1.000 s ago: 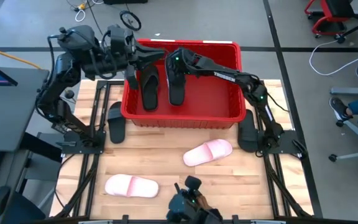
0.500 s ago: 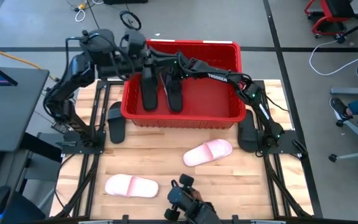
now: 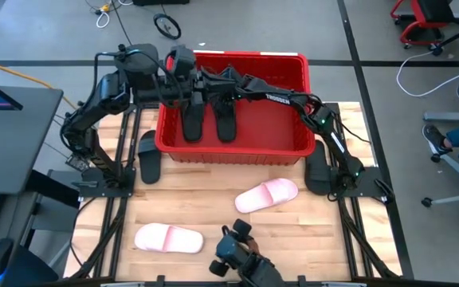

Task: Pick and place slides into bin
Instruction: Put the black slipper into the red bin, then put the pink slipper into the red bin

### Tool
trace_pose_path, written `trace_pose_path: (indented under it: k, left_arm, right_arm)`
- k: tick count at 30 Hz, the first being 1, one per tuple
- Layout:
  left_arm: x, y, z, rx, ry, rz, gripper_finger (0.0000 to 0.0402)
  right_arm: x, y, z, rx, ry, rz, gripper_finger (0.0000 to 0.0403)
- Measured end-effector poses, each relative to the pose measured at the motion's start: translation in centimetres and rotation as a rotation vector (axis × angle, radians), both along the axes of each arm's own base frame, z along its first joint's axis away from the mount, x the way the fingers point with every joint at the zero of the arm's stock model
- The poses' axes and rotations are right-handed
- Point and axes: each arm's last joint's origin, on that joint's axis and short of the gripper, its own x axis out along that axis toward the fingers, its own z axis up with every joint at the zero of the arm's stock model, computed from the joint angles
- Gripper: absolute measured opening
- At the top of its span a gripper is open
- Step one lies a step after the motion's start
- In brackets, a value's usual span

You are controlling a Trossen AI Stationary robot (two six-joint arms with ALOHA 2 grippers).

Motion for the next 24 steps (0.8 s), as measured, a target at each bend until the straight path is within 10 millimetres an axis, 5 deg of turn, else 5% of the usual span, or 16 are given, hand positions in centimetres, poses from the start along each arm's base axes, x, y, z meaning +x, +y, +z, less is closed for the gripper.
trace_pose_path:
  k: [7,15,24]
  left_arm:
    - [0.1,-0.5,0.0,-0.001,0.003,-0.019,0.0029]
    - [0.2,-1.3,-0.2,-0.003,0.02,-0.046,0.0027]
    - [0.3,-2.1,-0.4,-0.025,0.036,-0.072,0.0035]
  right_arm:
    - [0.6,0.0,3.5,-0.012,-0.225,-0.052,0.0176]
    - [-0.2,1.7,8.0,-0.072,-0.225,0.0,0.0174]
    - [-1.3,3.1,8.1,0.044,-0.096,0.049,0.0174]
